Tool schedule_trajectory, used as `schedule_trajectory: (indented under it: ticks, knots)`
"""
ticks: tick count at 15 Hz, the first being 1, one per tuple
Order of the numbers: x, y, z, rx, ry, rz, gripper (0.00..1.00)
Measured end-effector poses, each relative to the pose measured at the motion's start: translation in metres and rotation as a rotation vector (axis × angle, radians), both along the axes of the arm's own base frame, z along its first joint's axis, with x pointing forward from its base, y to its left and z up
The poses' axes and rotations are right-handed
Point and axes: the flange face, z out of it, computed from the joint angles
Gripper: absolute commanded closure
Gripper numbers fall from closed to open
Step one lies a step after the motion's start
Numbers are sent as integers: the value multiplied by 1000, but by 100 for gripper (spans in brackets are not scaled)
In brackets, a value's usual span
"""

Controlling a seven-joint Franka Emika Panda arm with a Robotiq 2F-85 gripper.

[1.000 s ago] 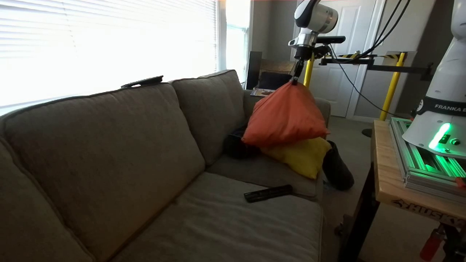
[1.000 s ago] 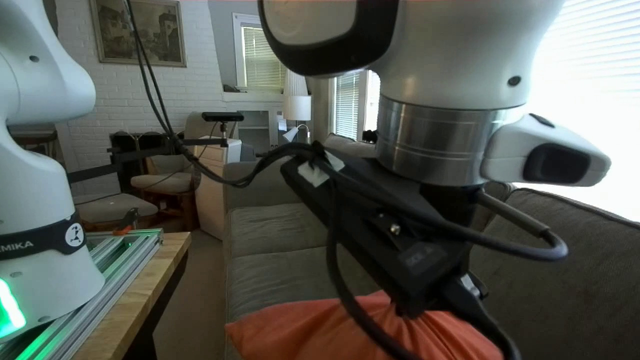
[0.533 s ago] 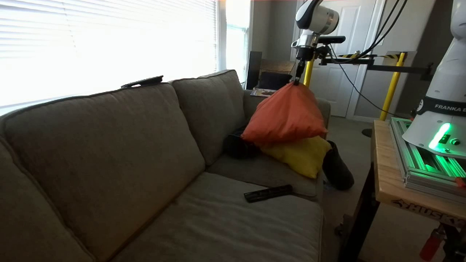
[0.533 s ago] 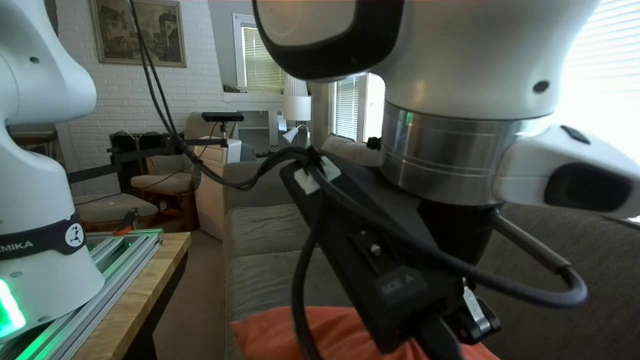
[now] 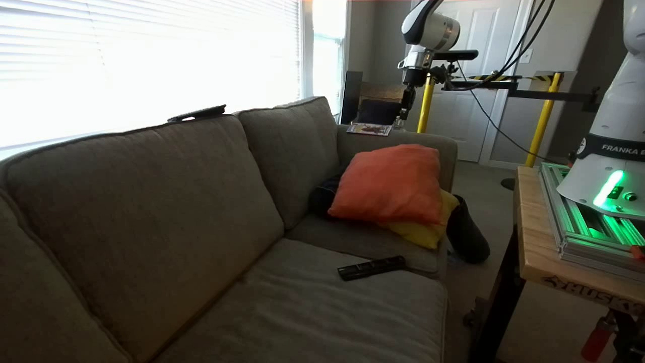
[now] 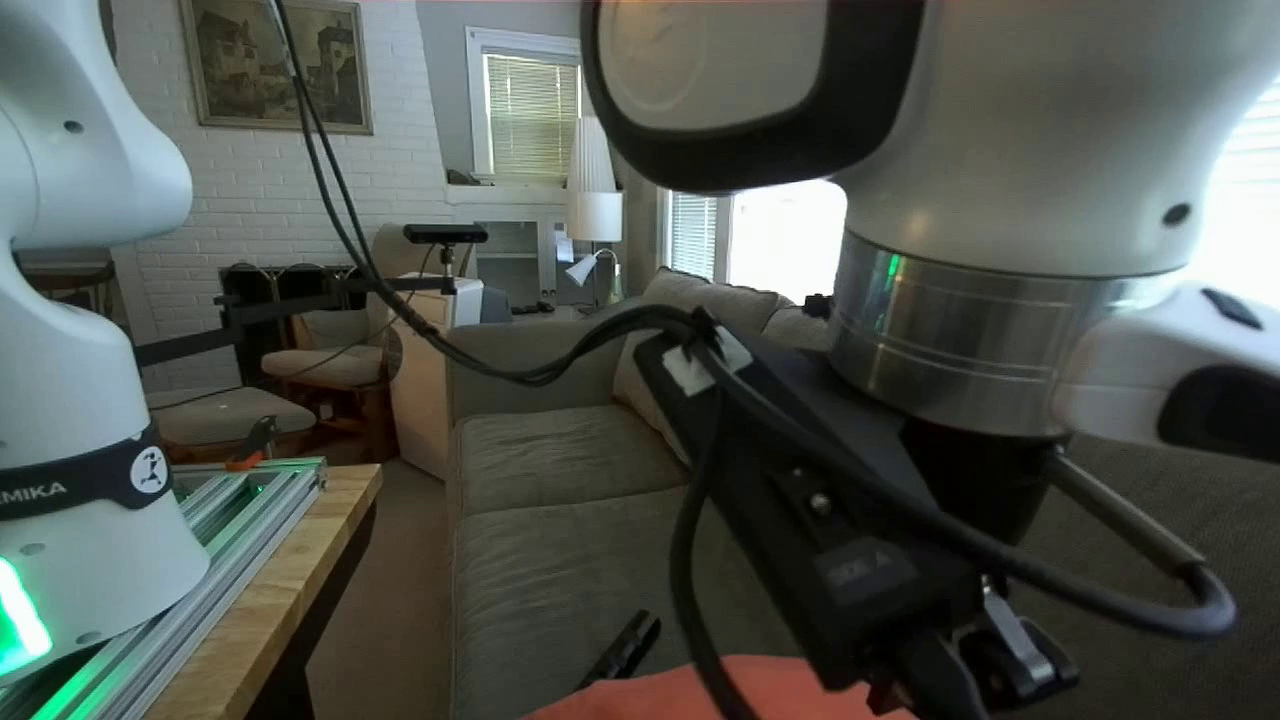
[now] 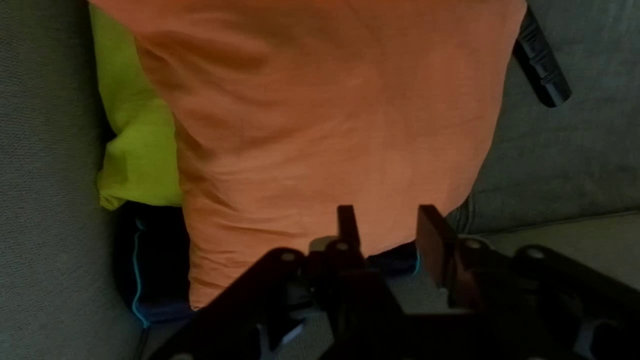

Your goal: Move the pillows on the sofa

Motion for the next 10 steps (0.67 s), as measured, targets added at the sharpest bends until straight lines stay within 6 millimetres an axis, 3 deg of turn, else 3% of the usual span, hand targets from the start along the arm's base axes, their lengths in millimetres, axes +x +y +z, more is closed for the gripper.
schedule_trajectory:
  ticks: [5, 10]
  knots:
    - [32, 35, -18, 0, 36, 13, 1]
    - [57, 86, -19, -88, 98, 91, 0]
